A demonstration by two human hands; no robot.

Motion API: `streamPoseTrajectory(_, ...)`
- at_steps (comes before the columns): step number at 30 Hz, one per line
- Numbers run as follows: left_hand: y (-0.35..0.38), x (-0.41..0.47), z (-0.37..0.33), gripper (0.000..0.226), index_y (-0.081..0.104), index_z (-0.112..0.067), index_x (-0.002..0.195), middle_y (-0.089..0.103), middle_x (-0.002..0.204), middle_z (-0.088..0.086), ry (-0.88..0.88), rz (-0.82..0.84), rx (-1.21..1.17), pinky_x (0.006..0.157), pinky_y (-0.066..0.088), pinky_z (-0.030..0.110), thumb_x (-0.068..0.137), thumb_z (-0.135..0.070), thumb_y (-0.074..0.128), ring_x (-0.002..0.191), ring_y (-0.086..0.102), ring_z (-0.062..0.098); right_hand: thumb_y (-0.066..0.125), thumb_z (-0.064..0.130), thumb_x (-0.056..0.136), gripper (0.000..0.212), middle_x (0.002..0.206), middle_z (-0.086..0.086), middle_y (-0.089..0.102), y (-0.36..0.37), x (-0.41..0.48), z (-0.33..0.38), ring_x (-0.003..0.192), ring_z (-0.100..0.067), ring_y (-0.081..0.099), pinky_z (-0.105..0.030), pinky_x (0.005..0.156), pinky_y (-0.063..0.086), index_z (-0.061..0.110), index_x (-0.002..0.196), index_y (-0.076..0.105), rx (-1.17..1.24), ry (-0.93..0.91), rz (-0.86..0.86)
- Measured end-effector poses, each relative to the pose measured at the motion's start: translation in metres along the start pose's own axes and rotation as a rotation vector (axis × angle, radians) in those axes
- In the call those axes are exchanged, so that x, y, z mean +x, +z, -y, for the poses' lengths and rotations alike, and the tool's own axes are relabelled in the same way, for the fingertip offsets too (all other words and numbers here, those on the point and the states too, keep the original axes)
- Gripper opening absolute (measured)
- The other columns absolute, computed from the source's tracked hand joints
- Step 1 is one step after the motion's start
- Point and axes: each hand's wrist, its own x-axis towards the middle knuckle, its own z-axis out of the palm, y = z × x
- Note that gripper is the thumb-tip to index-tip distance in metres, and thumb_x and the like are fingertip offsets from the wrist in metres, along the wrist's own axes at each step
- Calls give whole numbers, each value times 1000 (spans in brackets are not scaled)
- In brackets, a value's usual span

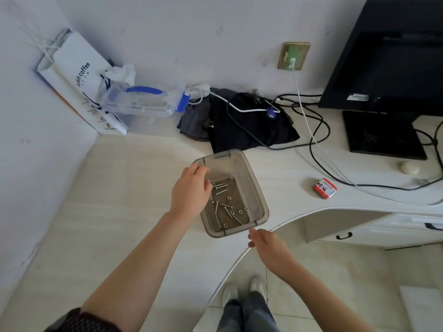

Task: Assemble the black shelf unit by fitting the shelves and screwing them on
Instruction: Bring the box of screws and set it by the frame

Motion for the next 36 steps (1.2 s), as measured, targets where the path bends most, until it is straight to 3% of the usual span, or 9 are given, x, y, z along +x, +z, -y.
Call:
streamPoseTrajectory(5,13,36,-6,52,41,-8,149,39,156,11,47,109,56,113,37,37,100,-18,56,146,33,26,32,45,105,47,104,1,69,-9,4,4,92,-13,60,-28,78,42,12,108,65,22,18,62)
streamPoseTrajectory(10,24,51,-6,63,26,-10,156,27,164,12,-6,225,97,124,23,40,102,-23,55,153,22,28,35,47,104,43,97,3,71,-14,9,8,92,-13,63,-26,79,45,18,94,65,138,83,113)
streamPoseTrajectory(14,22,52,-8,58,32,-10,153,45,148,14,-135,197,77,107,40,41,101,-22,54,136,38,33,40,31,105,32,89,-4,69,-20,12,13,80,-17,60,-26,72,47,12,89,63,411,218,167)
streamPoseTrajectory(16,19,52,-6,55,33,-10,152,46,145,15,-245,197,20,101,43,45,101,-22,52,134,37,36,42,26,104,29,90,-8,69,-26,13,15,81,-19,63,-31,78,53,8,93,63,491,244,165)
streamPoseTrajectory(19,21,47,2,54,35,-13,152,44,144,16,-301,230,-13,101,42,45,102,-24,51,134,35,38,45,23,104,27,96,-12,71,-37,14,12,86,-22,69,-36,87,56,3,102,63,510,243,140)
streamPoseTrajectory(23,27,35,9,54,37,-16,153,44,140,17,-362,247,-67,103,40,45,103,-29,53,128,40,39,52,17,101,22,84,-13,70,-51,18,7,78,-26,71,-39,84,61,-2,105,63,670,265,144)
streamPoseTrajectory(26,32,22,14,48,47,-16,147,48,127,16,-413,212,-127,102,43,45,102,-33,54,119,49,37,54,17,100,21,83,-12,68,-60,22,3,74,-26,73,-40,80,62,-2,104,62,640,253,137)
streamPoseTrajectory(29,36,7,18,38,55,-12,133,50,107,8,-441,178,-174,86,47,41,102,-35,55,99,56,31,55,18,100,19,81,-12,67,-67,26,-2,77,-29,73,-40,74,63,0,98,62,593,232,107)
streamPoseTrajectory(36,41,-30,12,17,52,-12,99,53,72,-7,-517,93,-239,62,37,30,99,-25,63,68,54,21,55,24,97,11,86,-11,65,-77,32,-12,73,-25,66,-47,75,61,13,99,53,373,110,-25)
